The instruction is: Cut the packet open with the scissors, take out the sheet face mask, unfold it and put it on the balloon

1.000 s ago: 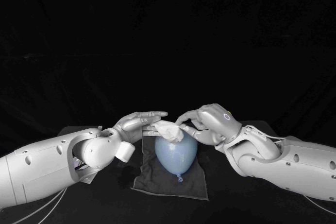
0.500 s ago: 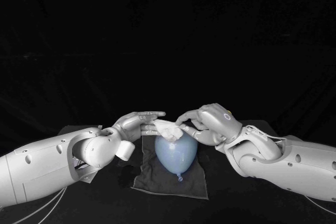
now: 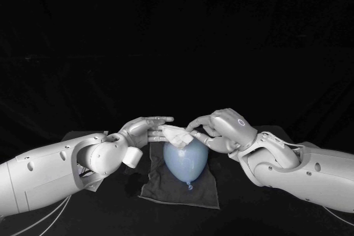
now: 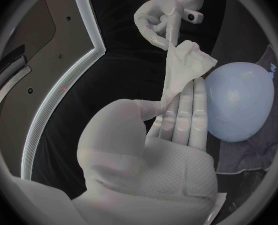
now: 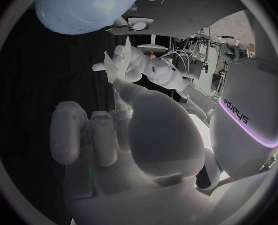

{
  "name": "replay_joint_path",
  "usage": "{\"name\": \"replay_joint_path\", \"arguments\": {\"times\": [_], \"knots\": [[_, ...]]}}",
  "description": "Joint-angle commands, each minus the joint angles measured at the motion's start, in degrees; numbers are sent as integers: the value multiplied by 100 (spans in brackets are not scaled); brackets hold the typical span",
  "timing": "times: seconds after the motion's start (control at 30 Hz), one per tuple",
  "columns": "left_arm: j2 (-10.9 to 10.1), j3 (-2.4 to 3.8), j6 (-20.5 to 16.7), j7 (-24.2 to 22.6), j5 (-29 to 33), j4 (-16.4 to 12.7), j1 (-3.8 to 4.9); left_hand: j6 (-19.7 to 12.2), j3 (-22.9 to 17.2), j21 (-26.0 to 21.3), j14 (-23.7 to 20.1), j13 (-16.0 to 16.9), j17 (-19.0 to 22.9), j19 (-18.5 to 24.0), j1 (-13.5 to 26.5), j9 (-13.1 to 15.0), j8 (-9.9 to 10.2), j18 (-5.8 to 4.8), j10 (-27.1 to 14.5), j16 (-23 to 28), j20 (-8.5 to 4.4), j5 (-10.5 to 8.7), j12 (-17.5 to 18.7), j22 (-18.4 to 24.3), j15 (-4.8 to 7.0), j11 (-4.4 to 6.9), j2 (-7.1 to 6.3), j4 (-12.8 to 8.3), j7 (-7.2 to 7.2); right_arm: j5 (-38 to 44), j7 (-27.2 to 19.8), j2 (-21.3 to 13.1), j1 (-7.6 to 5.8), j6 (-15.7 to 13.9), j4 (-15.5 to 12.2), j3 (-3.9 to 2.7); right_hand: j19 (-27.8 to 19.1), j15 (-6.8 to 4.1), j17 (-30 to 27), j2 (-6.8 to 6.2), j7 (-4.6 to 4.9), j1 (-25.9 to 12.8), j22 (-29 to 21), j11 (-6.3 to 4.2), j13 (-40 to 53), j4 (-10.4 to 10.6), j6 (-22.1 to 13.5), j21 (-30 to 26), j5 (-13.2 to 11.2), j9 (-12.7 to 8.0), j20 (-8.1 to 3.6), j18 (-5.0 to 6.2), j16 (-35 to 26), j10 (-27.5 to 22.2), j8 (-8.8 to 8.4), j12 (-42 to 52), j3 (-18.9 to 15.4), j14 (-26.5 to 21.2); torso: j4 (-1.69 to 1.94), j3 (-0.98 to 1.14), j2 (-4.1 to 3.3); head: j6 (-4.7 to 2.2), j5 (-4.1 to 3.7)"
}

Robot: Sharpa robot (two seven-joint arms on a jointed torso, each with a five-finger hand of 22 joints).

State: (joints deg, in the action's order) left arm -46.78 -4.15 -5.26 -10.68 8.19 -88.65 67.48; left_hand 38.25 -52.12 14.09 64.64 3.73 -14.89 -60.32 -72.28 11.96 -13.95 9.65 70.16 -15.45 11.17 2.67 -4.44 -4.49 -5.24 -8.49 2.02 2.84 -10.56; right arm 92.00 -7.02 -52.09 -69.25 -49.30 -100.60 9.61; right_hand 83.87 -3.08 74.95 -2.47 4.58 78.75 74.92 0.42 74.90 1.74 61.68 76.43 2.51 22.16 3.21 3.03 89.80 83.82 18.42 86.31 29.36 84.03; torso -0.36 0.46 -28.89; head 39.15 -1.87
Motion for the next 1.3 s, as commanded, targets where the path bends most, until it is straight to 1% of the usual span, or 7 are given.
{"name": "replay_joint_path", "arguments": {"times": [0.03,0.23,0.33,0.57,0.73,1.23,1.3], "knots": [[9,6,-115,-13,43,-7,7,-16,-36,-30,44,4,-9,6,56,9,-35,91,36,28,30,11,27,10,-9,10,12,-4,-225,84,-29,-16,-4,61,-45,-4,115,-23,1505,-9,-7,-52,1163,-25,1270,7,22,31,27,148,-25,-42,20,448,45,26,39,597,-2,0,1,1,3],[10,6,-202,-20,43,-13,7,-13,-43,-32,44,4,-10,6,60,10,-40,91,36,31,30,11,28,12,-9,11,13,-12,-224,78,-46,-47,-3,128,-133,-2,117,-24,1505,-11,-8,-56,1164,-26,1277,5,21,37,27,154,-26,-43,20,452,53,34,42,597,0,-2,0,5,6],[8,5,-290,-11,43,-18,7,-9,-61,-37,41,3,-14,4,65,14,-50,91,34,39,29,11,34,16,-8,12,14,-37,-222,64,-71,-74,0,191,-230,3,117,-24,1505,-11,-8,-56,1164,-26,1277,5,21,37,27,154,-26,-43,20,452,53,34,42,597,2,-2,3,8,12],[9,5,-357,-7,43,-18,7,-7,-76,-42,38,3,-18,3,69,17,-59,90,32,48,28,11,40,19,-9,11,11,-63,-223,65,-46,-111,13,266,-415,15,115,-25,1505,-12,-9,-59,1163,-27,1275,4,19,31,27,160,-26,-42,20,451,59,32,45,597,-1,-1,1,12,19],[8,5,-364,-9,43,-19,6,-9,-75,-43,37,3,-19,3,72,17,-60,90,31,51,29,10,41,20,-10,10,7,-67,-226,73,-7,-136,17,271,-463,18,114,-26,1505,-13,-9,-63,1162,-28,1276,3,15,29,28,167,-27,-42,20,452,66,32,50,597,-1,0,-2,3,23],[-2,5,-414,3,42,-16,6,-12,-75,-46,36,2,-21,1,76,18,-64,90,28,57,28,11,45,22,-11,7,-2,-83,-228,70,10,-223,41,365,-605,37,114,-26,1505,-13,-9,-63,1162,-28,1276,3,15,29,28,167,-27,-42,20,452,66,32,50,597,0,1,3,20,30],[-2,5,-404,1,42,-15,5,-18,-74,-44,40,2,-27,-8,72,20,-71,91,26,64,22,10,50,22,-11,5,-24,-125,-233,69,19,-234,45,363,-623,38,114,-26,1505,-13,-9,-63,1162,-28,1276,3,15,29,28,167,-27,-42,20,452,66,32,50,597,0,1,3,21,32]]}}
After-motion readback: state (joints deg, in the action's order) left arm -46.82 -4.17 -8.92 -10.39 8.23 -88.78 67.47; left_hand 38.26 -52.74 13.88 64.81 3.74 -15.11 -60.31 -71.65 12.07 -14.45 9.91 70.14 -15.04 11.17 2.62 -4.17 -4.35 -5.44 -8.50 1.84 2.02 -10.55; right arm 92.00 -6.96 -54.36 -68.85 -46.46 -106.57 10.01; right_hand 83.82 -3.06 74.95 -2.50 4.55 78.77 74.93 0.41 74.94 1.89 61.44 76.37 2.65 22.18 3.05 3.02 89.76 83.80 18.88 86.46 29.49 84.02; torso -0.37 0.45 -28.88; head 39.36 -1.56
